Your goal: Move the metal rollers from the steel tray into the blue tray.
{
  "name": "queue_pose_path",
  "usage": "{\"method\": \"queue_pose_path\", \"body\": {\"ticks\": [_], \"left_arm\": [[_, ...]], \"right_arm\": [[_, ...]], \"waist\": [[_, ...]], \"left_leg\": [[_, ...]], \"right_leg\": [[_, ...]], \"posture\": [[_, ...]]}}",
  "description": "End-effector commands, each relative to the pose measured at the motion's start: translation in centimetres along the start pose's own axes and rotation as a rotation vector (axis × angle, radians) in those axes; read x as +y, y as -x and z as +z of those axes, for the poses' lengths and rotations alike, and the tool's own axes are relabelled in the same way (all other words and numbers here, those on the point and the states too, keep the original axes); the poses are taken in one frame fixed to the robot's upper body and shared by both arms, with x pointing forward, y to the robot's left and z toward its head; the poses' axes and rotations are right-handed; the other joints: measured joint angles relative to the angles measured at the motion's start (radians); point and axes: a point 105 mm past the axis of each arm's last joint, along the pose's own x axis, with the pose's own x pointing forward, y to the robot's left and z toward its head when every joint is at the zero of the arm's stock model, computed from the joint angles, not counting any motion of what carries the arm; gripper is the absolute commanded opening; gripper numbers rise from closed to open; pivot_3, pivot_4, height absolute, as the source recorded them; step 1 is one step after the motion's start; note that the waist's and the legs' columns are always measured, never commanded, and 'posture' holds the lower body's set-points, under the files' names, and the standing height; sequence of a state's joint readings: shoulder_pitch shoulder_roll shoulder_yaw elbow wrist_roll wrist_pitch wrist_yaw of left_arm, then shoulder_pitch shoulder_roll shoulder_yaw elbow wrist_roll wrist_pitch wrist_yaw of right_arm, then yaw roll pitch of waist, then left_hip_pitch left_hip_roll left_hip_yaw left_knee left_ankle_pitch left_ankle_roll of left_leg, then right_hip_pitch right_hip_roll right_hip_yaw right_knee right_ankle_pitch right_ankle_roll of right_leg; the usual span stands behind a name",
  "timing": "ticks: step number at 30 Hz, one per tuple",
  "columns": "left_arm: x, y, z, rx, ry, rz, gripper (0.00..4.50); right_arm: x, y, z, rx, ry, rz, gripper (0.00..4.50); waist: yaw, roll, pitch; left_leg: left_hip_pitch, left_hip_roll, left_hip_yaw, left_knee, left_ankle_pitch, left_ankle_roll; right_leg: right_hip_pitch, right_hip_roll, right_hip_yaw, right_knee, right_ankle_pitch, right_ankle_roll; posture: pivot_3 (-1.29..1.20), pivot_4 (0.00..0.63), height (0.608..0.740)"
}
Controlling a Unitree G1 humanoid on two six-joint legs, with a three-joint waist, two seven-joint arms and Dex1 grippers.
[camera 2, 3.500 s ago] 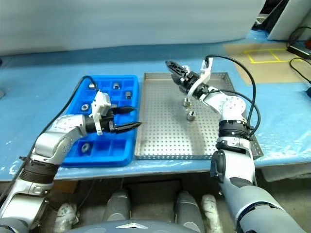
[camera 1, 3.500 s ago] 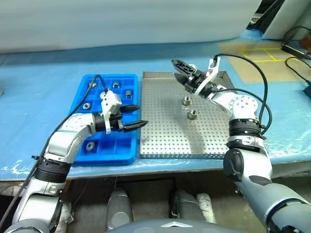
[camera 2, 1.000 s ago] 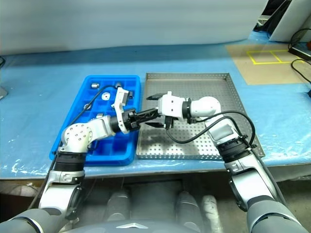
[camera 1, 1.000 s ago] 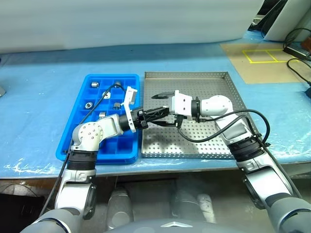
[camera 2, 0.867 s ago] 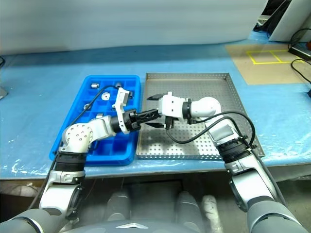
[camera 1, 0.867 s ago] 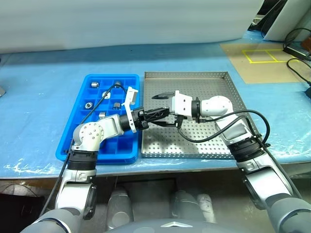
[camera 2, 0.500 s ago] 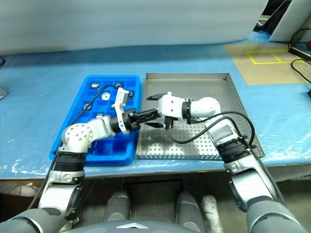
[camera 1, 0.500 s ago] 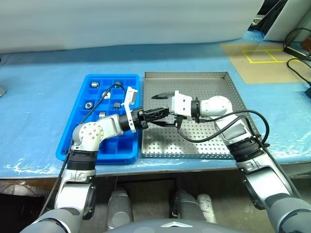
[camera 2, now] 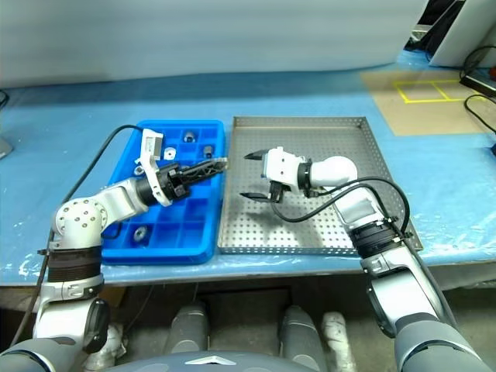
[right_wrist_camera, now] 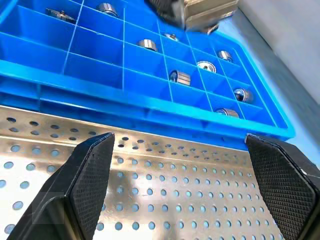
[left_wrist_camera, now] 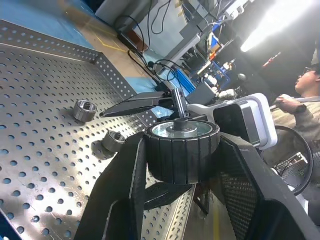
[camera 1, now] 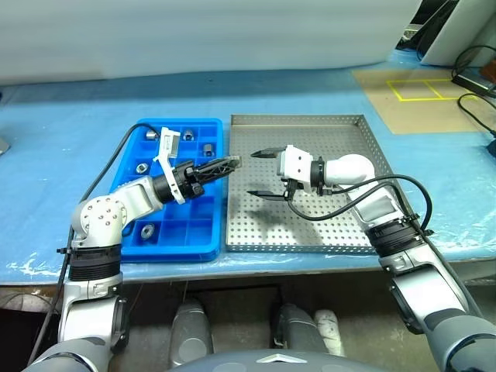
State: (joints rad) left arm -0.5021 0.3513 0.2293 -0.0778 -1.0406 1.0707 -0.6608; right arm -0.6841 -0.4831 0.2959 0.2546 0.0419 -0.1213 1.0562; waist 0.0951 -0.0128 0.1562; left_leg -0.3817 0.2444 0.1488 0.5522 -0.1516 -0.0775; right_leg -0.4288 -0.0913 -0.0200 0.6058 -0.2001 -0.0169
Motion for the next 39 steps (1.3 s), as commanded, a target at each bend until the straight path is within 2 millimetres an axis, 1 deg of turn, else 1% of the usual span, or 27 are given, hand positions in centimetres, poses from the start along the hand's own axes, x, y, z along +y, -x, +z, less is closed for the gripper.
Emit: {"method": "queue_pose_path", "body": {"ticks": [1,3,5,7,9,11,13,15,17,19,22,27,31,32,34,37,39], "left_arm": [[-1.4,0.3,1.2,-0.037,-0.064,-0.029,1.72],[-1.5,0.7,1.2,-0.031,-0.084,-0.018,1.72],[-1.8,1.3,1.1,-0.004,-0.146,0.0,1.72],[-2.4,2.3,1.4,0.006,-0.224,0.009,1.72],[-2.4,3.4,2.7,-0.02,-0.294,0.043,1.72],[-1.9,4.8,3.4,0.019,-0.409,0.112,1.72],[-1.3,6.1,4.0,0.044,-0.471,0.177,1.72],[-0.5,7.3,3.6,0.129,-0.58,0.238,1.72],[0.0,8.0,2.9,0.203,-0.684,0.269,1.72],[0.1,8.1,2.3,0.225,-0.707,0.262,1.72],[-0.3,7.8,0.7,0.266,-0.705,0.217,1.72],[0.5,8.0,-1.0,0.291,-0.664,0.234,1.72],[2.1,9.4,-1.8,0.332,-0.652,0.312,1.72],[2.8,9.9,-2.0,0.348,-0.653,0.343,1.72],[3.9,10.6,-2.9,0.397,-0.645,0.386,1.72],[4.5,10.7,-3.1,0.394,-0.614,0.417,1.72],[4.9,10.5,-3.7,0.417,-0.618,0.421,1.72]], "right_arm": [[-1.1,0.7,0.4,-0.018,0.024,-0.03,4.41],[-1.6,0.9,0.5,-0.026,0.012,-0.047,4.41],[-2.2,1.4,1.0,-0.057,-0.035,-0.066,4.41],[-3.0,1.9,2.1,-0.126,-0.137,-0.09,4.41],[-3.4,2.6,2.6,-0.185,-0.268,-0.1,4.41],[-4.0,3.0,2.3,-0.225,-0.395,-0.149,4.41],[-4.4,3.2,1.8,-0.242,-0.49,-0.192,4.41],[-4.9,3.1,1.9,-0.289,-0.604,-0.228,4.41],[-5.2,2.9,2.4,-0.341,-0.692,-0.245,4.41],[-5.4,2.5,2.9,-0.38,-0.766,-0.247,4.41],[-5.2,2.1,2.8,-0.371,-0.791,-0.254,4.41],[-4.6,1.8,2.6,-0.335,-0.772,-0.253,4.41],[-4.7,2.1,2.6,-0.337,-0.766,-0.272,4.41],[-4.7,2.1,2.5,-0.334,-0.766,-0.276,4.41],[-4.6,2.2,2.4,-0.331,-0.767,-0.28,4.41],[-4.5,2.3,2.3,-0.327,-0.764,-0.282,4.41],[-4.5,2.4,2.1,-0.318,-0.761,-0.288,4.41]], "waist": [[-0.001,0.0,0.0],[-0.002,0.0,0.0],[-0.005,0.0,0.0],[-0.007,0.0,0.0],[-0.005,0.0,0.0],[-0.004,0.0,0.0],[-0.003,0.0,0.0],[-0.002,0.0,0.0],[0.0,0.0,0.0],[0.004,0.0,0.0],[0.008,0.0,0.0],[0.006,0.001,0.0],[0.003,0.001,0.0],[0.003,0.001,0.0],[0.003,0.001,0.0],[0.002,0.0,0.0],[0.004,0.0,0.0]], "left_leg": [[0.0,0.0,0.0,0.0,0.0,0.0],[0.0,0.0,0.0,0.0,0.0,0.0],[0.0,0.0,0.0,0.0,0.0,0.0],[0.0,0.0,0.0,0.0,0.0,0.0],[0.0,0.001,0.0,-0.001,0.0,0.0],[0.001,0.001,0.0,-0.001,-0.002,0.003],[0.002,0.001,0.0,-0.002,-0.002,0.002],[0.002,0.001,0.0,-0.002,-0.002,0.002],[0.003,0.001,0.0,-0.002,-0.002,0.002],[0.003,0.0,0.0,-0.004,-0.001,0.002],[0.002,0.001,0.0,-0.005,0.001,-0.002],[0.003,0.001,0.0,-0.006,0.002,-0.003],[0.004,0.001,0.0,-0.007,0.003,-0.005],[0.004,0.001,0.0,-0.008,0.003,-0.005],[0.004,0.001,0.0,-0.008,0.003,-0.006],[0.004,0.001,0.0,-0.008,0.003,-0.006],[0.004,0.001,0.0,-0.008,0.003,-0.006]], "right_leg": [[0.0,0.0,0.0,0.0,0.0,0.0],[0.0,0.0,0.0,0.0,0.0,0.0],[0.0,0.0,0.0,0.0,0.0,0.0],[0.0,0.001,-0.001,0.0,0.0,0.0],[-0.001,0.001,0.0,-0.001,0.0,0.0],[0.0,0.001,-0.001,0.0,0.0,0.0],[0.0,0.001,-0.001,0.0,0.0,0.0],[0.0,0.001,-0.001,0.0,0.0,0.0],[0.001,0.001,-0.001,-0.001,0.0,0.0],[0.001,0.0,-0.001,-0.001,0.0,0.0],[0.001,0.0,-0.002,-0.002,0.0,0.0],[0.0,0.0,-0.002,-0.001,0.0,0.0],[0.0,0.001,-0.001,-0.001,0.0,0.0],[0.0,0.001,-0.001,-0.001,0.0,0.0],[0.0,0.001,-0.001,-0.001,0.0,0.0],[0.0,0.001,-0.001,-0.001,0.0,0.0],[0.0,0.001,-0.001,-0.001,0.0,0.0]], "posture": [[0.05,0.15,0.74],[0.05,0.15,0.74],[0.05,0.15,0.74],[0.05,0.15,0.74],[0.06,0.15,0.74],[0.07,0.15,0.74],[0.09,0.15,0.74],[0.09,0.15,0.74],[0.1,0.15,0.74],[0.11,0.15,0.74],[0.12,0.15,0.74],[0.11,0.15,0.74],[0.1,0.15,0.74],[0.1,0.15,0.74],[0.09,0.15,0.74],[0.09,0.15,0.74],[0.09,0.15,0.74]]}}
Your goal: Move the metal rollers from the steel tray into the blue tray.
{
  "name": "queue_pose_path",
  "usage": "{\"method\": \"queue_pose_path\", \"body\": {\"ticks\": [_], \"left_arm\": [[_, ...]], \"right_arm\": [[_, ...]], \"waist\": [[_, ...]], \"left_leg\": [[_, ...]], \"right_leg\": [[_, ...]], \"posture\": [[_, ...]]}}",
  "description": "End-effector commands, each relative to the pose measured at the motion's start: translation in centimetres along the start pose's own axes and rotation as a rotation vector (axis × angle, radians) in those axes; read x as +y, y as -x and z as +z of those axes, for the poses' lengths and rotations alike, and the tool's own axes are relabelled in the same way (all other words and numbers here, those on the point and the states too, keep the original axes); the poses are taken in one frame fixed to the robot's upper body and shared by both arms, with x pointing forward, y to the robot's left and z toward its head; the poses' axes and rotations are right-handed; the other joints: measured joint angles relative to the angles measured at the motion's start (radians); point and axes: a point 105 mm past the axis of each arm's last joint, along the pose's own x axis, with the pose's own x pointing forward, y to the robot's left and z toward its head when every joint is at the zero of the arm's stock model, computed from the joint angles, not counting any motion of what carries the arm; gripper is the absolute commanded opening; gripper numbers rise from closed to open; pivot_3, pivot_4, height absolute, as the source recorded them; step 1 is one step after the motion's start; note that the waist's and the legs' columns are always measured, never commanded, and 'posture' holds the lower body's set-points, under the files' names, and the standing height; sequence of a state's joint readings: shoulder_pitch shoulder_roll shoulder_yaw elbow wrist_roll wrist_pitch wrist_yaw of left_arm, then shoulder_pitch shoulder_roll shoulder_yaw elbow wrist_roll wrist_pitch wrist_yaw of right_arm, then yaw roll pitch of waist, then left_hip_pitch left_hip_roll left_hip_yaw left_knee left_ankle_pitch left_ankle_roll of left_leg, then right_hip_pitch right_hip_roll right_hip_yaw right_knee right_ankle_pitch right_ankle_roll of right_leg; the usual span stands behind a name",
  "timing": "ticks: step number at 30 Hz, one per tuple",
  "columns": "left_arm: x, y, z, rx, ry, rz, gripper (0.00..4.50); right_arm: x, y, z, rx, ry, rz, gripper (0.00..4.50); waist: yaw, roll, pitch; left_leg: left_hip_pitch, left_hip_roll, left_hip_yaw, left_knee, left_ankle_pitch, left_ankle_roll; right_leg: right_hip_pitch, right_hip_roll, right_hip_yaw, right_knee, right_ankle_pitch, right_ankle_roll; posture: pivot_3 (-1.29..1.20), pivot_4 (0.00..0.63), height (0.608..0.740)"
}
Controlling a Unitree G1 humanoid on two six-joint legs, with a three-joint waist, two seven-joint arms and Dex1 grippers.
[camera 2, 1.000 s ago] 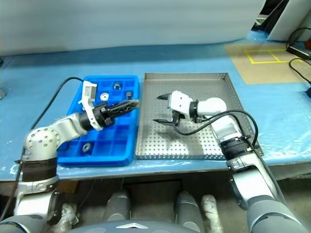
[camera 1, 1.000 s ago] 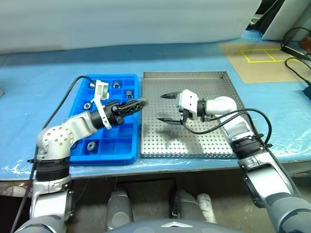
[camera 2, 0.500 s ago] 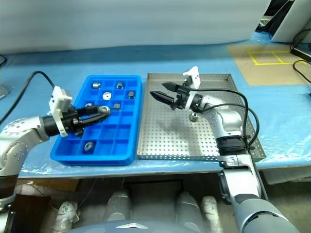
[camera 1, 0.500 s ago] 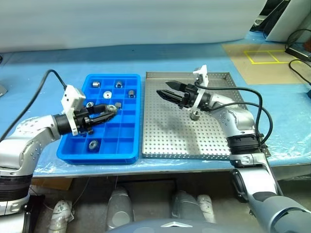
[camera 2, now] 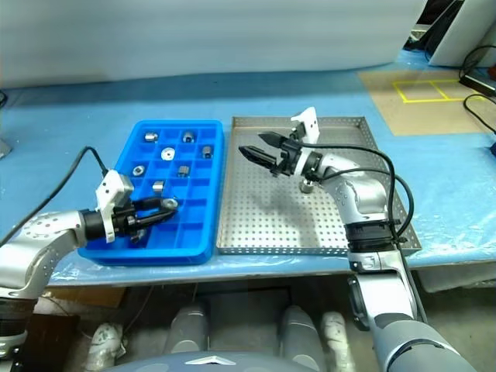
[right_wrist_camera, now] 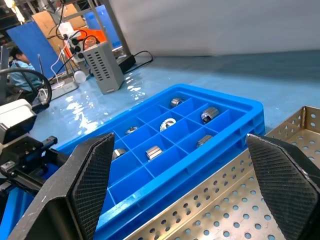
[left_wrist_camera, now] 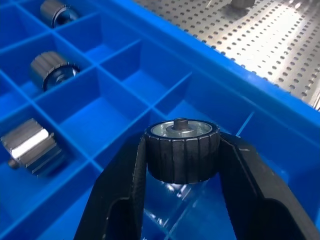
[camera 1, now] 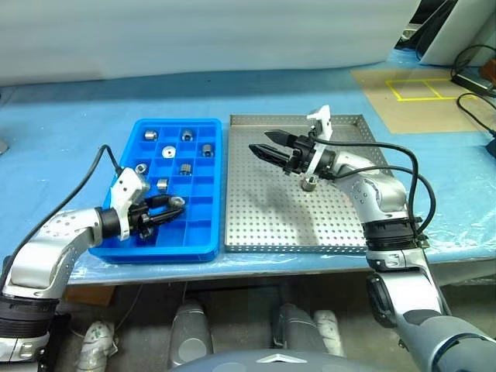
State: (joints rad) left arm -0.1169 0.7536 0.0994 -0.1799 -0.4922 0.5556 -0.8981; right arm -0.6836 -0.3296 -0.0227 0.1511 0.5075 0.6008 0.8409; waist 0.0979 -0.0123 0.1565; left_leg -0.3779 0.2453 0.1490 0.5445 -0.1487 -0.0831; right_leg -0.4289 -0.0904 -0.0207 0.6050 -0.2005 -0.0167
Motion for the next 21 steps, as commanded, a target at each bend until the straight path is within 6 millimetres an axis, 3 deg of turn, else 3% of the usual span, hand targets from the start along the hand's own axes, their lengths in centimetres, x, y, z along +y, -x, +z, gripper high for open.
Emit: {"method": "queue_pose_path", "body": {"ticks": [1,11,14,18,21], "left_arm": [[0.0,-0.6,0.1,0.011,-0.04,0.015,1.72],[2.0,-2.6,-1.1,0.062,-0.069,0.117,1.72],[1.5,-2.8,-1.4,0.081,-0.075,0.073,1.72],[0.7,-2.4,-1.6,0.107,-0.081,0.015,3.04],[1.2,-2.3,-0.7,0.081,-0.085,0.03,3.04]], "right_arm": [[0.4,0.3,1.2,-0.026,0.059,0.004,4.41],[0.5,0.4,0.8,-0.014,0.072,0.003,4.41],[0.5,0.5,0.8,-0.014,0.074,0.001,4.41],[0.0,0.8,1.0,-0.014,0.08,-0.019,4.41],[-0.2,1.0,1.0,-0.015,0.078,-0.029,4.41]], "waist": [[0.002,0.0,0.0],[0.005,0.002,-0.001],[0.011,0.004,-0.002],[0.006,0.003,-0.002],[0.002,0.003,-0.002]], "left_leg": [[0.0,0.0,0.0,0.0,0.0,0.0],[0.003,0.0,0.0,0.0,0.0,0.0],[0.007,-0.002,0.0,0.0,0.0,0.0],[0.01,-0.002,0.0,0.0,-0.001,0.001],[0.011,-0.001,0.0,-0.001,-0.001,0.001]], "right_leg": [[0.0,0.0,0.0,0.0,0.0,0.0],[0.002,0.0,0.001,0.001,0.0,0.0],[0.007,-0.002,0.001,0.002,0.0,0.0],[0.009,-0.002,0.002,0.002,-0.001,0.001],[0.009,-0.002,0.002,0.002,0.0,0.001]], "posture": [[0.09,0.15,0.74],[0.08,0.15,0.74],[0.07,0.15,0.74],[0.06,0.15,0.74],[0.07,0.15,0.74]]}}
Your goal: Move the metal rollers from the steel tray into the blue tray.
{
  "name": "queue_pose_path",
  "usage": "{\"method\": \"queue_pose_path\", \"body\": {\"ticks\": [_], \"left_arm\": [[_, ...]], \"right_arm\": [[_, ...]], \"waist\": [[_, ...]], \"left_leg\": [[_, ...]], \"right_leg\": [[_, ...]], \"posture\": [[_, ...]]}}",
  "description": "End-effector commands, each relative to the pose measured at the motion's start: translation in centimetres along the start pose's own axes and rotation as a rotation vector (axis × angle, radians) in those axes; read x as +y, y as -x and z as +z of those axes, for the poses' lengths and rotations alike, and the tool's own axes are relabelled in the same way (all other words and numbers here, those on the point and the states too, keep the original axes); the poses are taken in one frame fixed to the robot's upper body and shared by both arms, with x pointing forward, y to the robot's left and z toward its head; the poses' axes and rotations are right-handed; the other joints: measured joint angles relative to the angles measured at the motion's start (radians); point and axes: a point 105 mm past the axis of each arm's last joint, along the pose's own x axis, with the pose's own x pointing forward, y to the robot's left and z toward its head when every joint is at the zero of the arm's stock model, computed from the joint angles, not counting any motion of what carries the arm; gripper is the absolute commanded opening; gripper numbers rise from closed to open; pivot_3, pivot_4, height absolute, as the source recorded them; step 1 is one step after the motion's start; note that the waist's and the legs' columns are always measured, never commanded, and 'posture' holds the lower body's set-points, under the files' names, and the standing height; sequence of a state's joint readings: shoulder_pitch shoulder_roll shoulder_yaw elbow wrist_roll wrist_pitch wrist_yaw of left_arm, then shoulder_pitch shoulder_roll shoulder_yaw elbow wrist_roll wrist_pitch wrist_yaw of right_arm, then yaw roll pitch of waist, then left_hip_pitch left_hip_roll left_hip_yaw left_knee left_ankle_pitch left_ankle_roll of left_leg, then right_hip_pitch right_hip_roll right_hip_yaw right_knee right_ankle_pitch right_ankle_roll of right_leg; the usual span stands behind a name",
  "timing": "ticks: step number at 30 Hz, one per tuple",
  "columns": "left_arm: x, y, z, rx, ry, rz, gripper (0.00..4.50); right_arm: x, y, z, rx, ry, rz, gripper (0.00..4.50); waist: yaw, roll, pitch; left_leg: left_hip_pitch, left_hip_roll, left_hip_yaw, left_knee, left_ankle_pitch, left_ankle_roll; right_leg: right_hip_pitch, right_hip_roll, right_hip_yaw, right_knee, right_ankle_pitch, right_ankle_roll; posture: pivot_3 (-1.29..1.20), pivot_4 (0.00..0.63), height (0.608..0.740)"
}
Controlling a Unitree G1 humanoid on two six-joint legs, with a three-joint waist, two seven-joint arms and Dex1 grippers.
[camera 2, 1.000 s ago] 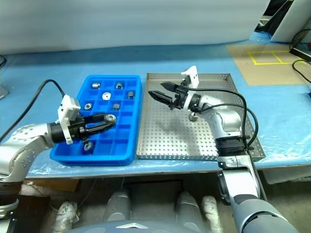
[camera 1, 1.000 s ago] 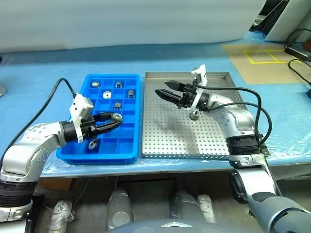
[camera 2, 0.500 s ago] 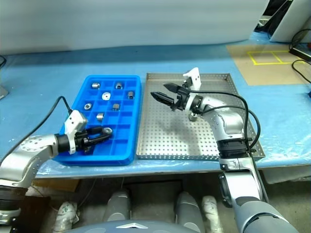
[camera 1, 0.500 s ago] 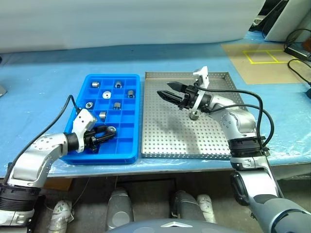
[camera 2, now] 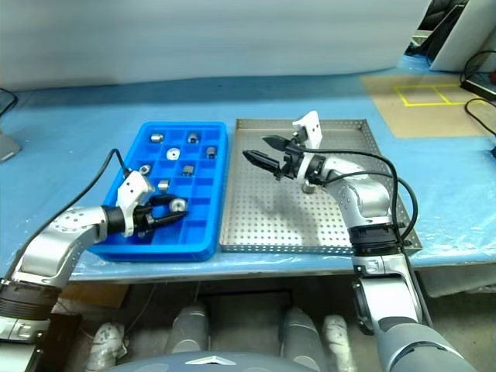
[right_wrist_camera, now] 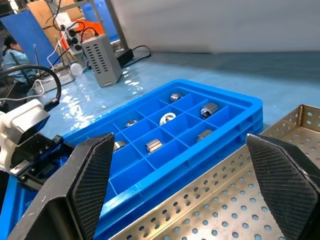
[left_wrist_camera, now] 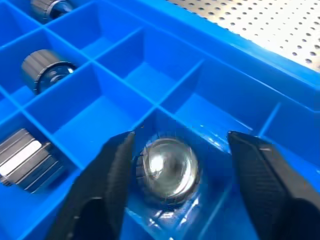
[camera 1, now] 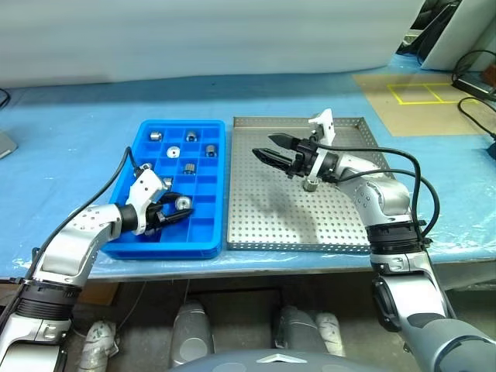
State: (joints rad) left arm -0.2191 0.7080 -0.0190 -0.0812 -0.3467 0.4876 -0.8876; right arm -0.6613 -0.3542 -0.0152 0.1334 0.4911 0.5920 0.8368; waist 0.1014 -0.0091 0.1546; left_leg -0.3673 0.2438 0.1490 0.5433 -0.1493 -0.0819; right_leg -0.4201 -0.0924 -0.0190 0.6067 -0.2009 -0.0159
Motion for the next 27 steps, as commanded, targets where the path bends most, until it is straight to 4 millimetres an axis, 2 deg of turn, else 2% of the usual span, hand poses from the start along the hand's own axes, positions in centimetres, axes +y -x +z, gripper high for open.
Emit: {"method": "queue_pose_path", "body": {"ticks": [1,3,6,9,12,15,18,21,24,27], "left_arm": [[0.8,0.4,0.0,0.022,-0.004,0.038,3.04],[1.0,0.3,0.2,0.024,-0.014,0.045,3.04],[1.2,0.3,2.0,-0.048,-0.014,0.047,3.04],[0.5,0.9,6.0,-0.214,0.021,-0.012,3.04],[-0.3,1.9,10.2,-0.39,0.083,-0.089,3.04],[-1.0,2.4,12.6,-0.47,0.095,-0.141,3.04],[-2.0,1.6,12.7,-0.452,0.084,-0.182,3.04],[-2.6,-0.1,11.9,-0.414,0.082,-0.188,3.04],[-2.4,-1.4,11.6,-0.413,0.089,-0.165,3.04],[-2.8,-2.0,12.1,-0.444,0.113,-0.194,3.04]], "right_arm": [[0.0,0.4,1.4,-0.042,0.05,-0.005,4.41],[0.1,0.4,1.3,-0.04,0.051,-0.004,4.41],[0.2,0.4,1.3,-0.04,0.049,0.003,4.41],[-0.2,0.9,1.5,-0.033,0.047,-0.002,4.41],[-1.4,2.4,1.2,0.003,0.058,-0.036,4.41],[-3.5,4.6,0.4,0.058,0.065,-0.116,4.41],[-5.5,6.6,-0.5,0.117,0.091,-0.203,4.41],[-6.1,8.1,-2.1,0.186,0.109,-0.237,4.41],[-5.8,8.3,-3.2,0.193,0.08,-0.248,4.41],[-5.6,8.1,-4.1,0.196,0.074,-0.248,4.41]], "waist": [[-0.002,0.0,0.0],[-0.001,0.0,0.0],[0.001,0.0,0.0],[0.004,0.0,0.001],[0.011,-0.001,0.001],[0.009,-0.001,0.001],[0.003,-0.001,0.001],[-0.002,-0.001,0.001],[-0.008,-0.001,0.001],[-0.008,-0.001,0.001]], "left_leg": [[0.0,0.0,0.0,0.0,0.0,0.0],[-0.001,0.0,0.0,-0.001,0.001,-0.001],[-0.002,0.0,0.0,-0.001,0.001,-0.002],[-0.003,0.0,0.0,-0.001,0.001,-0.001],[-0.005,0.001,0.0,0.0,0.001,-0.001],[-0.005,0.0,0.0,0.001,0.002,-0.002],[-0.006,-0.001,0.0,0.0,0.001,-0.001],[-0.009,0.0,0.0,0.0,0.001,-0.001],[-0.011,0.0,0.0,-0.001,0.001,0.0],[-0.011,0.0,0.0,0.0,0.001,0.0]], "right_leg": [[0.0,0.0,0.0,0.0,0.0,0.0],[-0.001,0.0,0.0,0.0,0.0,0.0],[-0.002,0.001,-0.001,-0.001,0.0,0.0],[-0.002,0.0,-0.001,0.0,0.0,0.0],[-0.002,0.0,-0.002,0.0,0.0,-0.001],[-0.002,0.0,-0.001,-0.001,0.0,-0.001],[-0.002,0.0,-0.001,-0.003,0.0,0.0],[-0.005,0.0,-0.002,-0.003,-0.001,0.001],[-0.006,0.001,-0.002,-0.003,-0.001,0.001],[-0.007,0.001,-0.002,-0.003,-0.001,0.001]], "posture": [[0.07,0.15,0.74],[0.07,0.15,0.74],[0.06,0.15,0.74],[0.07,0.15,0.74],[0.07,0.15,0.74],[0.07,0.15,0.74],[0.07,0.15,0.74],[0.05,0.15,0.74],[0.04,0.15,0.74],[0.02,0.15,0.74]]}}
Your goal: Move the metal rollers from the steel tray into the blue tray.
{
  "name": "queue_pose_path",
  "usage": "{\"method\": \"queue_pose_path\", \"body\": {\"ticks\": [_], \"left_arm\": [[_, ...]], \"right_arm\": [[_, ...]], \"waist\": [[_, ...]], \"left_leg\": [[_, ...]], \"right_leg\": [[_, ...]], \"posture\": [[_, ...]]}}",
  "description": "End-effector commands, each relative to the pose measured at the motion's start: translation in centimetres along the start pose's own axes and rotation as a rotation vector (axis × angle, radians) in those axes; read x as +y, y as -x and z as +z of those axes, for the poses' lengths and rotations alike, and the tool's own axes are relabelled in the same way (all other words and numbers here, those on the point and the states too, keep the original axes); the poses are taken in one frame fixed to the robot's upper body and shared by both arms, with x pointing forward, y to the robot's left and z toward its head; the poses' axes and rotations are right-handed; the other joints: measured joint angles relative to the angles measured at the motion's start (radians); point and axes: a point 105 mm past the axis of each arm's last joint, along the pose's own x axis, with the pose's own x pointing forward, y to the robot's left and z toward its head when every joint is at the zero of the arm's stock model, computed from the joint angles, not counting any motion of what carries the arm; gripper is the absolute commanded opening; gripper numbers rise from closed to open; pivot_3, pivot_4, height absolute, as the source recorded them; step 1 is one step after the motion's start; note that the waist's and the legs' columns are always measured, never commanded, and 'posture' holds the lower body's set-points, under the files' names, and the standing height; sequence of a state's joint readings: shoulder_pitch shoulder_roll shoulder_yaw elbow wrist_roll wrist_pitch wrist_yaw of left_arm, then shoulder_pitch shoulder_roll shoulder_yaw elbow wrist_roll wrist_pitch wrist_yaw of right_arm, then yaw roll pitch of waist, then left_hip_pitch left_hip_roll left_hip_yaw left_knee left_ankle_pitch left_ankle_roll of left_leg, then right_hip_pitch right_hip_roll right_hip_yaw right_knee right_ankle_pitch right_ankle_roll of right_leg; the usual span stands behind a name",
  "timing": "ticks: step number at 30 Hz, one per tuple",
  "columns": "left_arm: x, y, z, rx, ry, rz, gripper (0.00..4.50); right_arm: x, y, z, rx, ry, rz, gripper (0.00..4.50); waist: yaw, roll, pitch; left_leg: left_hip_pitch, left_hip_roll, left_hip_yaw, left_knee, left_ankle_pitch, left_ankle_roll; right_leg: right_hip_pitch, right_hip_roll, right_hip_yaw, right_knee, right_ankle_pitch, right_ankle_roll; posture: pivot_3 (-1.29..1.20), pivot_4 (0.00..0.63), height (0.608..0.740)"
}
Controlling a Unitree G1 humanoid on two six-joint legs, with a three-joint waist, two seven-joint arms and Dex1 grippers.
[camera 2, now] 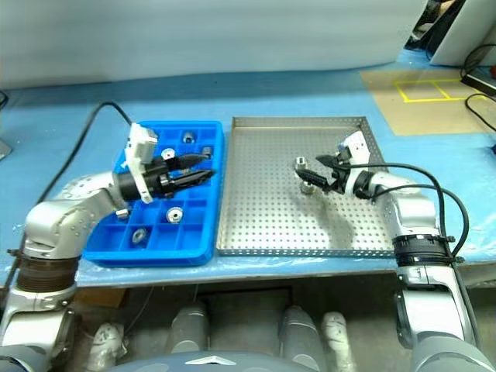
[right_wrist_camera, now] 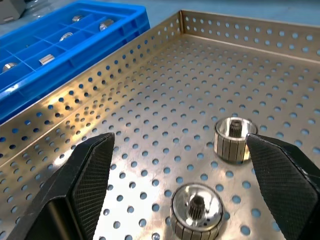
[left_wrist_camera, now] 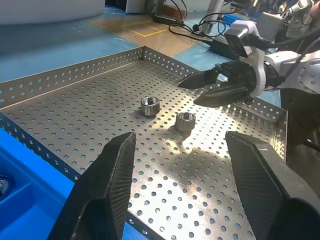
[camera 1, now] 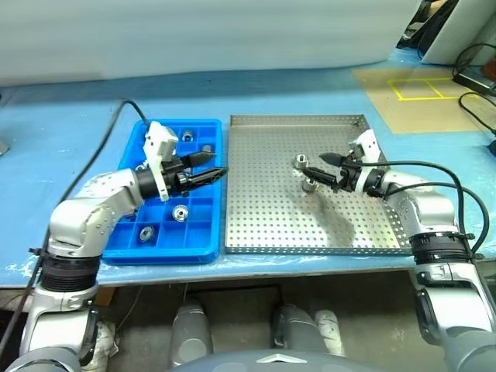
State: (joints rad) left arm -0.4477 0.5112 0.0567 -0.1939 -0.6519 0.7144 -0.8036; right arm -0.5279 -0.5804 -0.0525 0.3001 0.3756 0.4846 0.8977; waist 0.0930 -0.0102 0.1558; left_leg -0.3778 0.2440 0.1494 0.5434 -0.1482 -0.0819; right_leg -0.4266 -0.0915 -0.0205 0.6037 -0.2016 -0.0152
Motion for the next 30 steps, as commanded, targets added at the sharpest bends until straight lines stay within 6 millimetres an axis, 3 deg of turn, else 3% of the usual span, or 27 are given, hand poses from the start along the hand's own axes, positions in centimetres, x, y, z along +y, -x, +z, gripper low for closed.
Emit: {"method": "queue_pose_path", "body": {"ticks": [1,9,20,28,30], "left_arm": [[-0.4,-0.7,1.4,-0.048,-0.035,-0.022,3.04],[-0.8,-1.5,0.6,-0.016,-0.04,-0.054,3.04],[-1.1,-1.6,-0.1,0.0,-0.045,-0.044,3.04],[-0.8,-1.6,-0.1,0.009,-0.052,-0.036,3.08],[-0.8,-1.6,0.0,0.007,-0.051,-0.036,3.08]], "right_arm": [[0.6,-0.4,0.9,-0.051,0.044,0.003,4.41],[-0.9,-1.6,-0.3,-0.041,0.071,-0.086,4.41],[-1.6,-1.6,-4.0,0.064,0.092,-0.104,4.41],[-1.8,-1.7,-4.4,0.064,0.098,-0.119,1.85],[-1.9,-1.7,-4.3,0.064,0.104,-0.132,1.62]], "waist": [[0.0,0.0,0.0],[0.002,0.0,0.0],[0.001,0.0,0.0],[0.0,0.0,0.0],[0.0,0.0,0.0]], "left_leg": [[0.0,0.0,0.0,0.001,0.0,0.0],[0.001,0.0,0.001,0.002,0.0,0.0],[0.0,0.0,0.001,0.002,0.0,0.001],[0.001,0.0,0.001,0.002,0.0,0.001],[0.001,0.0,0.001,0.002,0.0,0.001]], "right_leg": [[0.0,0.0,0.0,0.0,0.0,0.0],[0.001,-0.001,0.001,0.001,0.0,0.0],[0.001,-0.001,0.0,0.0,0.0,0.0],[0.001,-0.001,0.001,0.001,0.0,0.0],[0.001,-0.001,0.001,0.001,0.0,0.0]], "posture": [[0.02,0.15,0.74],[0.01,0.15,0.74],[0.02,0.15,0.74],[0.02,0.15,0.74],[0.02,0.15,0.74]]}}
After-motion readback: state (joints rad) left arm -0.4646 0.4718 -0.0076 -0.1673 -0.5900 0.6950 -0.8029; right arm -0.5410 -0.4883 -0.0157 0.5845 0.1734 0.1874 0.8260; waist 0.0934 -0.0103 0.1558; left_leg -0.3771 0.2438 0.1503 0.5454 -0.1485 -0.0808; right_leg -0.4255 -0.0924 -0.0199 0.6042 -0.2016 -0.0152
